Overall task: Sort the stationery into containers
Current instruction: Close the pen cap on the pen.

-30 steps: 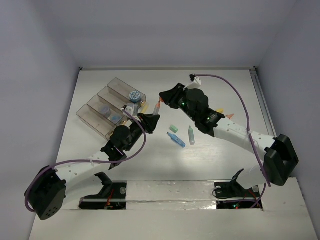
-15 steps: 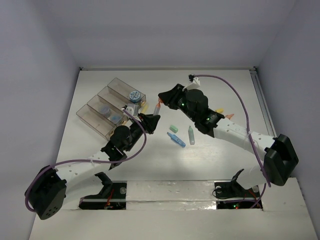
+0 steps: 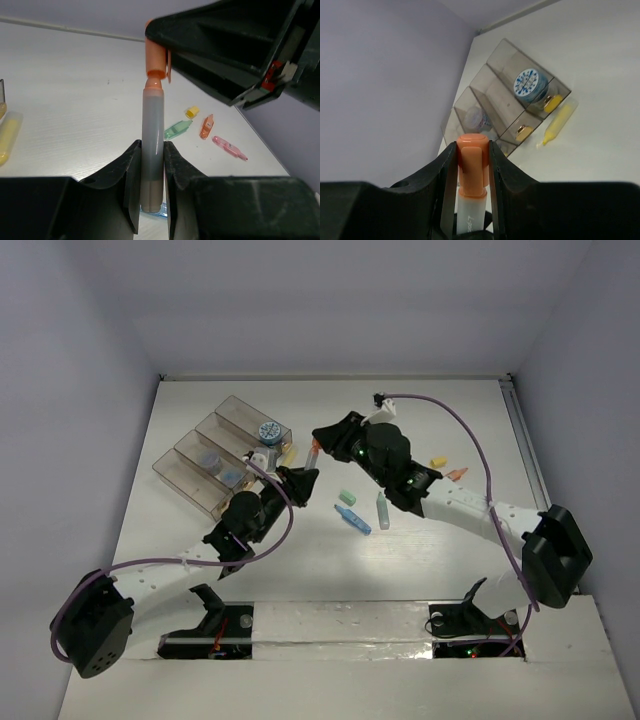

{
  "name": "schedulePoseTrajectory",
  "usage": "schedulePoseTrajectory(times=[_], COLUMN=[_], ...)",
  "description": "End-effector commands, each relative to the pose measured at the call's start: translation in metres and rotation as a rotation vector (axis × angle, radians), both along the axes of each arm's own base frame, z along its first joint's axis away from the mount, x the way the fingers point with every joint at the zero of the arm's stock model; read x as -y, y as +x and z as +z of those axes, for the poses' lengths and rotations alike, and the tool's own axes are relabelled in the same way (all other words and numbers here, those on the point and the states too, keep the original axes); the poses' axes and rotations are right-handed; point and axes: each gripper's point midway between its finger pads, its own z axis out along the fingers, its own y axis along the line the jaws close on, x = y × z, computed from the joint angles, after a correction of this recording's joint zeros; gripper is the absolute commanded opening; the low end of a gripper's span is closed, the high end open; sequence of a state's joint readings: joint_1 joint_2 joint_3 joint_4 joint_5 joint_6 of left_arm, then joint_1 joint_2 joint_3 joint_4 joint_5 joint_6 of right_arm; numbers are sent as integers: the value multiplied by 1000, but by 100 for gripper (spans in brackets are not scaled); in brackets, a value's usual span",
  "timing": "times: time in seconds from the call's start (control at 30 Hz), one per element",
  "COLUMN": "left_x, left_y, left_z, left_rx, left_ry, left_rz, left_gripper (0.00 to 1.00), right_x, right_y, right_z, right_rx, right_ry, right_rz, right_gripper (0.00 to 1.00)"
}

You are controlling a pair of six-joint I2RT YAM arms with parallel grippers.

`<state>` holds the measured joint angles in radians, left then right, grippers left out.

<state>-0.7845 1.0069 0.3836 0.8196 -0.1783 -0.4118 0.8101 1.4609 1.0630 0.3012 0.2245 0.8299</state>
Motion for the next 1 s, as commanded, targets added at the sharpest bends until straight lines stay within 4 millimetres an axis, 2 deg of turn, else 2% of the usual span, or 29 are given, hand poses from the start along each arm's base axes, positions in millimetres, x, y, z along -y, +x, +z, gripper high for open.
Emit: schedulePoseTrajectory(times=[0.0,0.4,0.6,0.63,0.77,0.97], left_x=[-4,-6,-7,-7,-8,-6], left_y=[5,6,10,10,15,16], left_z=[39,40,52,54,62,73], left_rx=[97,107,128,132,147,174], left_ry=[-76,-70,-80,-81,-82,-92], left_rz=[32,46,64,68,85,87], left_gripper=[0,0,0,0,0,0], right_x=[-18,-16,-34,-34,-40,-40], right_y=[-11,-18,-45,-48,-67,-76], right_z=[-5,-7,-17,-25,-30,-36], right_rx=[-9,-16,-69,-85,-119,-152], right_ry=[22,37,98,97,137,142], right_rz=[52,71,217,228,323,356], right_gripper=[1,1,0,0,0,0])
